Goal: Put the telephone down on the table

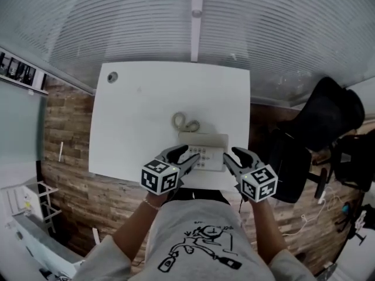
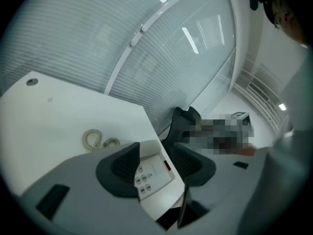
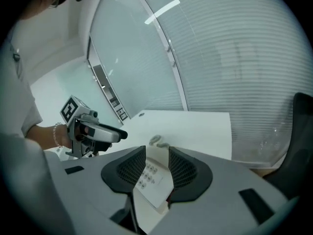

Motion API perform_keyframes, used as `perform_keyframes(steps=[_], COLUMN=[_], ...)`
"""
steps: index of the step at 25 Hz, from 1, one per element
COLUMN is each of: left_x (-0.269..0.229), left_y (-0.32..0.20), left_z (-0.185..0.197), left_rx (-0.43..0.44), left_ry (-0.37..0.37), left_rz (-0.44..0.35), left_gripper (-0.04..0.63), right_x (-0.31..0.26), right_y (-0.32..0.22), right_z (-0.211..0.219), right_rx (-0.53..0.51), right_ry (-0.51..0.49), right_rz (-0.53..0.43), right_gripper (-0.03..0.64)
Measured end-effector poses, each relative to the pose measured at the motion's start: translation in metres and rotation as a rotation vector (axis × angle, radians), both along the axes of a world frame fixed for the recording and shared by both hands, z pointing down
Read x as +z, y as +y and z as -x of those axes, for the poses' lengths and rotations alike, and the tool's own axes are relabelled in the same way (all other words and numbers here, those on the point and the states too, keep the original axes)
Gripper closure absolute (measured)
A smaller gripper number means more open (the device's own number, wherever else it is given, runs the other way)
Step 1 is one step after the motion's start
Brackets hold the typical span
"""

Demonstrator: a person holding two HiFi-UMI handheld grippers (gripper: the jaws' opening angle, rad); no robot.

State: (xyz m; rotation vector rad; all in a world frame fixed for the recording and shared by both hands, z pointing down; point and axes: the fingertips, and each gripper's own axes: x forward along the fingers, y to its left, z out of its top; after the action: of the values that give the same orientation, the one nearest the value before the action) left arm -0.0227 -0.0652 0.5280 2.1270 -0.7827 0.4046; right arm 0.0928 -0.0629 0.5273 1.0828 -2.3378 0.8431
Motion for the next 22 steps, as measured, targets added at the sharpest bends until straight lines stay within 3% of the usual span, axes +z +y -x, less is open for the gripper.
perform_keyframes(steps=[4, 9, 14, 22], left_x=[-0.052, -0.12, -0.181, -0.269], left_y=[-0.001, -0.004, 0.005, 0.019], left_z=[-0.007, -0.013, -0.03, -0.037], left_rx=[-0.005, -0.002, 0.043, 0.065], left_ry=[0.066, 0.101, 0.155, 0.241], left_rz=[-0.124, -0.332, -0.503, -0.659], left_gripper=[0.479, 0.562, 0.592, 0.594], right_x=[-0.057, -0.128, -0.184, -0.267], right_y=[-0.002, -0.005, -0.003, 0.011], right_z=[0.009, 0.021, 0.03, 0.051], right_rx=[0.001, -0.018, -0.026, -0.036], right_ry=[-0.011, -0.009, -0.055, -0.142], right_rz=[-0.144, -0.314, -0.432, -0.563], right_gripper=[0.484, 0.52, 0.543, 0.554])
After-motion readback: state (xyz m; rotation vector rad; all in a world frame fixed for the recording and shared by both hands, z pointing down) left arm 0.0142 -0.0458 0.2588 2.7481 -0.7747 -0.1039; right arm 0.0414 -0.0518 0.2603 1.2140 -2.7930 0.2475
